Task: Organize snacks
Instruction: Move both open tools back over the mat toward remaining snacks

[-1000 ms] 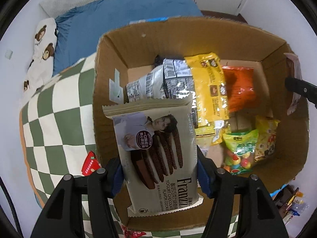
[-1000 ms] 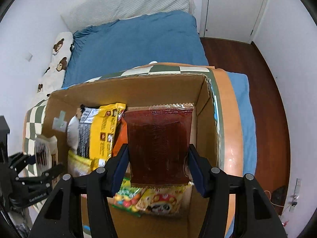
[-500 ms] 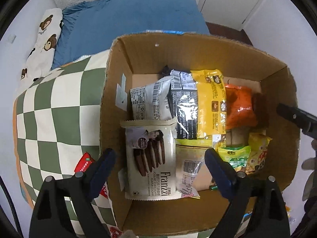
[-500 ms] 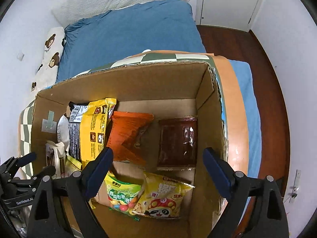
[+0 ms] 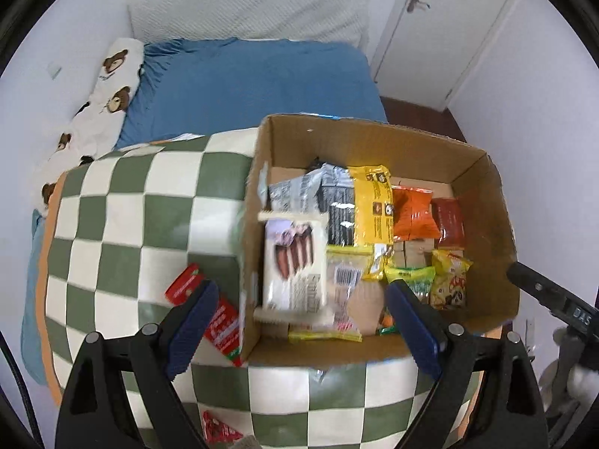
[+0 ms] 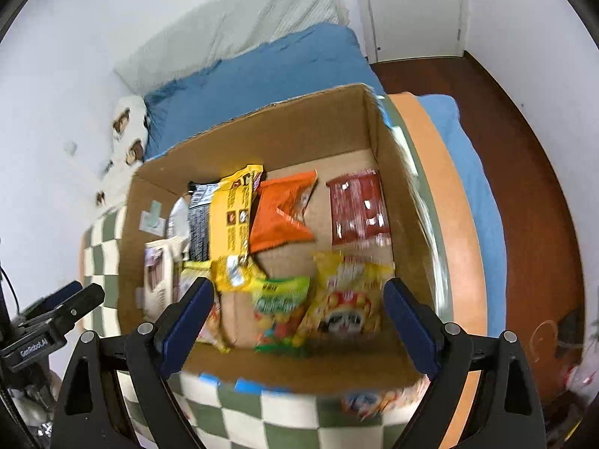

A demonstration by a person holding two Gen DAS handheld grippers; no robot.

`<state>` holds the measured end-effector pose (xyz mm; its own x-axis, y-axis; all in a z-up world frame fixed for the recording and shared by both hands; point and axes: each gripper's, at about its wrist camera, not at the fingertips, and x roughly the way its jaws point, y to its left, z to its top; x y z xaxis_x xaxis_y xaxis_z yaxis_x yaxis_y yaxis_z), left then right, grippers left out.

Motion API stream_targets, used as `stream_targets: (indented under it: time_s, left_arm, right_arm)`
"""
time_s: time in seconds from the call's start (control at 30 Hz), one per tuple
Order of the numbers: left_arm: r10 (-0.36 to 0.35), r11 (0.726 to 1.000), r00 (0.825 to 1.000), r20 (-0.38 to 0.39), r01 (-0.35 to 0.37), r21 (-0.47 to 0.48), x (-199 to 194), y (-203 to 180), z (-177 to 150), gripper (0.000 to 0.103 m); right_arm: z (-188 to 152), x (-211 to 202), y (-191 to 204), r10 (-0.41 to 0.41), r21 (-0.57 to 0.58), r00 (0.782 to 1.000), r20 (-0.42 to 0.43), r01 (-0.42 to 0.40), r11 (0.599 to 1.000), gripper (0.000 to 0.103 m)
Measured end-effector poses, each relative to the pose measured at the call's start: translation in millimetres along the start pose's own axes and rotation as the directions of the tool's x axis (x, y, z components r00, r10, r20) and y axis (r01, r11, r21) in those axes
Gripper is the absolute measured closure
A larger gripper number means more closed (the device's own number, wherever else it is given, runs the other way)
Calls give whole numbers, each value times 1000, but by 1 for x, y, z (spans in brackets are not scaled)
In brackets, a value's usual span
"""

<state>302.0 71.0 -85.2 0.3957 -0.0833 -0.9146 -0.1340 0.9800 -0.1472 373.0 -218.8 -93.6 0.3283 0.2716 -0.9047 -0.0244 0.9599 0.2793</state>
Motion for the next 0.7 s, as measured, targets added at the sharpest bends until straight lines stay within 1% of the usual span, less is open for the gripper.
stream_targets:
  time_s: [0.1, 0.2, 0.23, 0.33, 0.4, 0.47, 0.5, 0.63, 0.7]
  left_arm:
    - [17, 1000, 1000, 5, -17, -25, -6, 10, -24, 11]
    - [49, 997, 999, -8, -50, -54, -3, 22, -50, 11]
    - [58, 996, 998, -17, -58, -66, -1, 27, -58, 11]
    - [78, 990, 995, -67, -86, -111, 14, 41, -83, 11]
    - [79, 985, 990, -119, -96, -143, 28, 52, -101, 11]
    - [78, 981, 984, -158, -104, -166, 39, 59, -115, 11]
    - [82, 978, 982, -171, -112, -175, 42, 63, -123, 11]
    - [91, 968, 974, -208, -136, -212, 50, 77, -145, 11]
    - [75, 961, 971, -227, -131, -243, 52, 87, -153, 11]
  right_arm:
    - [-26, -18, -16, 24, 83, 999, 38, -27, 996, 9]
    - [-61, -30, -47, 53, 239, 996, 72, -69, 968, 9]
    - [-68, -30, -55, 55, 271, 996, 73, -72, 960, 9]
    - [-102, -16, -92, 81, 435, 995, 51, -95, 895, 9]
    - [-115, -2, -110, 106, 515, 994, 26, -104, 851, 9]
    - [-131, 17, -126, 134, 593, 991, 8, -112, 797, 9]
    - [-137, 27, -131, 142, 619, 990, 1, -112, 777, 9]
    - [-147, 51, -142, 125, 670, 992, -3, -90, 736, 9]
    - [-151, 61, -145, 112, 691, 994, -6, -77, 718, 11]
